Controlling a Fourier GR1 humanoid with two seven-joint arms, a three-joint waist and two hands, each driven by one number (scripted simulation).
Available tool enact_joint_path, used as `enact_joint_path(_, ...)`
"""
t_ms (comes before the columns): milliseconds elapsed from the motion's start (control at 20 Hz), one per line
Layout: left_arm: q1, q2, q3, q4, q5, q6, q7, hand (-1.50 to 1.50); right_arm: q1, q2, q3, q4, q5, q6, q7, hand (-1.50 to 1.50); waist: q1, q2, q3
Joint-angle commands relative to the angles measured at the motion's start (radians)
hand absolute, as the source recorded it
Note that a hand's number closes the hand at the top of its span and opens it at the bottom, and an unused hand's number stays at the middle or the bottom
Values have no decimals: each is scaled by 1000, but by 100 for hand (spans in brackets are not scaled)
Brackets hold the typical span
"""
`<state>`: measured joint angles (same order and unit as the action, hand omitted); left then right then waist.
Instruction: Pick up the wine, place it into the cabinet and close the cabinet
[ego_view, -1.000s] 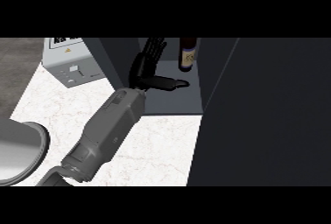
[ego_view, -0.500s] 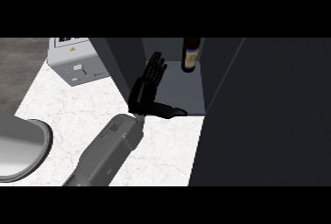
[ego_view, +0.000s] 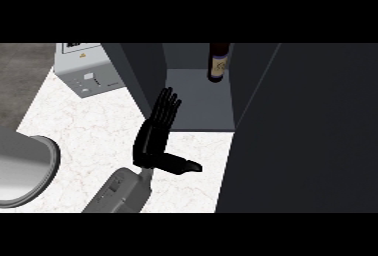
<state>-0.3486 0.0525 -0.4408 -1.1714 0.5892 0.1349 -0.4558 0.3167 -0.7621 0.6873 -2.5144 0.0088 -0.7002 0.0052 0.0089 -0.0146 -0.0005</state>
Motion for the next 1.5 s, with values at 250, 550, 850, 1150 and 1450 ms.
enact_joint_path(250, 243, 106, 1, -286, 40, -29, 46, -150, 80, -103, 35, -204, -15, 76, 45, -150, -12, 6, 0)
enact_joint_path(550, 316, 209, 59, -323, 48, -115, 1, -150, 7, -77, 83, -167, -83, 151, 43, -150, 1, 10, 0)
enact_joint_path(850, 371, 255, 106, -360, 66, -153, -28, -150, 6, -184, 190, -199, -56, 318, 0, 150, -6, 8, -1)
enact_joint_path(1150, 430, 374, 214, -400, 122, -210, 1, -150, 2, -175, 226, -255, -24, 314, 28, 150, -10, 4, -2)
enact_joint_path(1450, 467, 440, 286, -387, 181, -328, -1, -150, -96, -105, 209, -199, -47, 329, 68, 150, 4, 12, -2)
